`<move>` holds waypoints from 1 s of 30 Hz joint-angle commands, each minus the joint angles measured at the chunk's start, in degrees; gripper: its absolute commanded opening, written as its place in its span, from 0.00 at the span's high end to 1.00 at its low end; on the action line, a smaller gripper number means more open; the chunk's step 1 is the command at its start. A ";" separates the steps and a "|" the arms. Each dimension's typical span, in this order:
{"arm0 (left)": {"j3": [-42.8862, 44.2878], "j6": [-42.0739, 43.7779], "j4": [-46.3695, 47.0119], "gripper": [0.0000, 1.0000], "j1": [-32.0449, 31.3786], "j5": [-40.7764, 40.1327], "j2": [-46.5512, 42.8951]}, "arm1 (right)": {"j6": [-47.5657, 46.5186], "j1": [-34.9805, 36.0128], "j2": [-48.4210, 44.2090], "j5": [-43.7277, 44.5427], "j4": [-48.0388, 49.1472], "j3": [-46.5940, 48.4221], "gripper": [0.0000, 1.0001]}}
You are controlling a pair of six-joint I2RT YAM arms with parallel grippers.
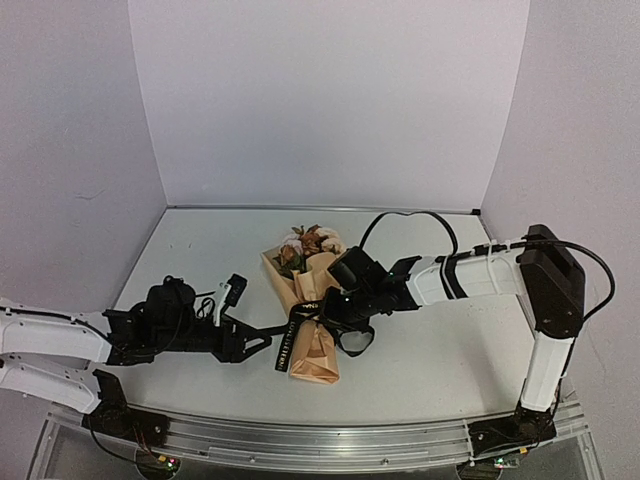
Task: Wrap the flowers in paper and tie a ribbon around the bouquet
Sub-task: Cross the half-tied ribbon over the folded bouquet.
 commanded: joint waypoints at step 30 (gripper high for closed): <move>48.10 18.91 -24.70 0.50 10.26 11.33 45.10 | 0.54 -0.06 -2.08 0.90 2.00 -0.69 1.00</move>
